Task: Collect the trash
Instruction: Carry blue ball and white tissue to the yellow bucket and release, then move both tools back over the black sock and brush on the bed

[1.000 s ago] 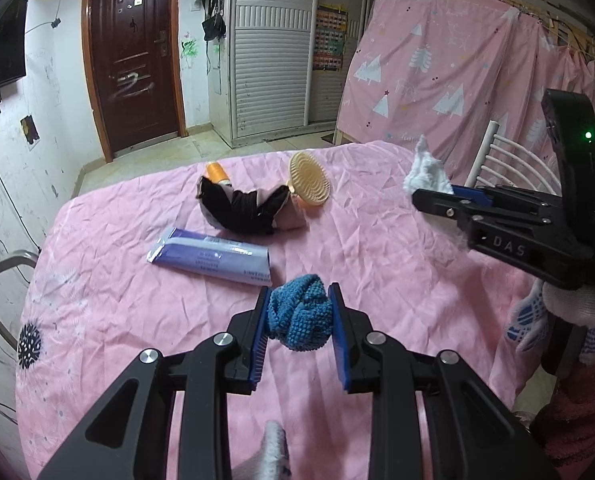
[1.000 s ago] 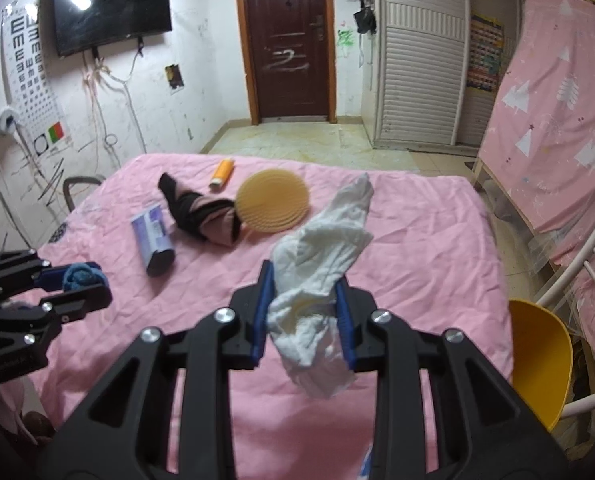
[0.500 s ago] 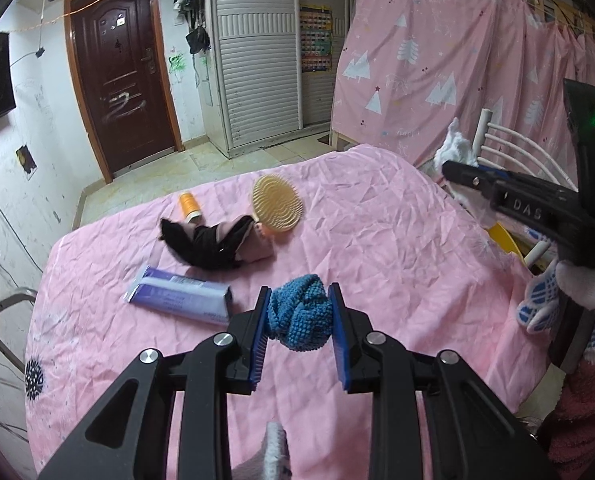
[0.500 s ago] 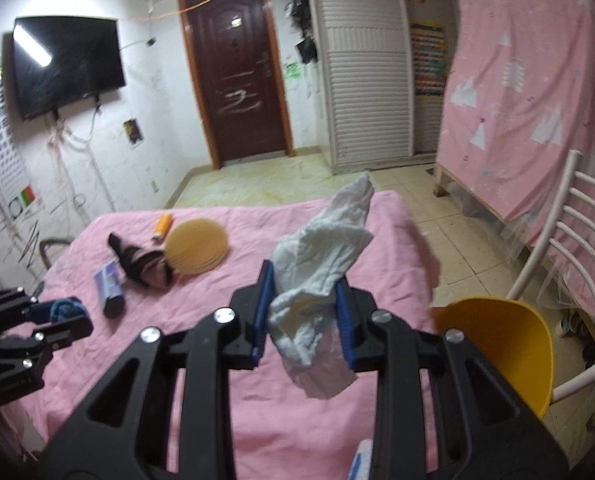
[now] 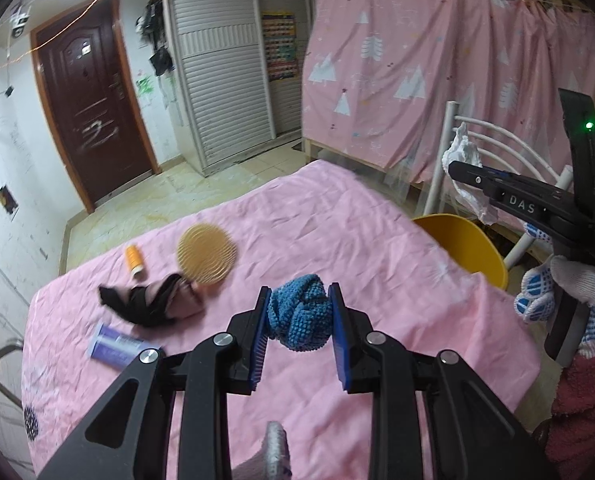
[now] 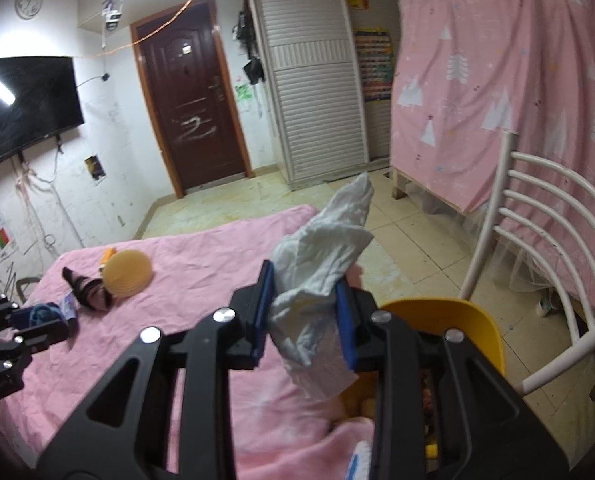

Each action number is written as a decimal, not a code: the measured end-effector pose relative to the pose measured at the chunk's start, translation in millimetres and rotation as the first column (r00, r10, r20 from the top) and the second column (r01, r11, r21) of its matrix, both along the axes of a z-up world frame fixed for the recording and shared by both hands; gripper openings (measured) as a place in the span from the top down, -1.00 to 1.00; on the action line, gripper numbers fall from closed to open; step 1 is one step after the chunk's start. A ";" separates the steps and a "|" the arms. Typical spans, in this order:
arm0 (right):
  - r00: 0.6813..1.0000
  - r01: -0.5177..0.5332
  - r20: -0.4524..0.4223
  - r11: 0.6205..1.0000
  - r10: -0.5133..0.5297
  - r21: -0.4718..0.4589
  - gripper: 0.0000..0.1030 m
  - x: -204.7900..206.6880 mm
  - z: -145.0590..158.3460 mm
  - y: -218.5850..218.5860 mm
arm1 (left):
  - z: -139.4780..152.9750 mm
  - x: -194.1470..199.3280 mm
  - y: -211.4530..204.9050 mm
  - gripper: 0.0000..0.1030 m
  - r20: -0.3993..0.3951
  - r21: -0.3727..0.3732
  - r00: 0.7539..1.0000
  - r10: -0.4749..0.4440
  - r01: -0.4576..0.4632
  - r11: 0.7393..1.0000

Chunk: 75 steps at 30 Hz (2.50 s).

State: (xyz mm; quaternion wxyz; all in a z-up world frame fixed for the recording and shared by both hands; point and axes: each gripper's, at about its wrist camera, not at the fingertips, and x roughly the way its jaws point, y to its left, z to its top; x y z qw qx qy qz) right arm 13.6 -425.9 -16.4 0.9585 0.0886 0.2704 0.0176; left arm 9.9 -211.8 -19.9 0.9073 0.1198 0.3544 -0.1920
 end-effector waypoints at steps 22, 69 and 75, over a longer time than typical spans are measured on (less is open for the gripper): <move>0.991 0.129 -0.050 0.991 -0.128 0.033 0.43 2.8 -45.4 -81.6 | 9.1 13.4 -130.9 0.64 0.031 -0.015 0.977 -0.211 0.211 0.977; 0.974 0.214 0.038 0.965 -0.222 0.152 -0.18 -14.2 -32.1 -104.4 | 2.0 55.1 -168.1 -0.15 0.040 -0.180 0.981 -0.192 0.196 0.964; 0.987 0.149 0.042 0.979 -0.156 0.139 -0.27 -6.1 -22.0 -75.9 | 15.8 51.6 -136.5 -0.15 0.065 -0.176 0.987 -0.144 0.153 0.972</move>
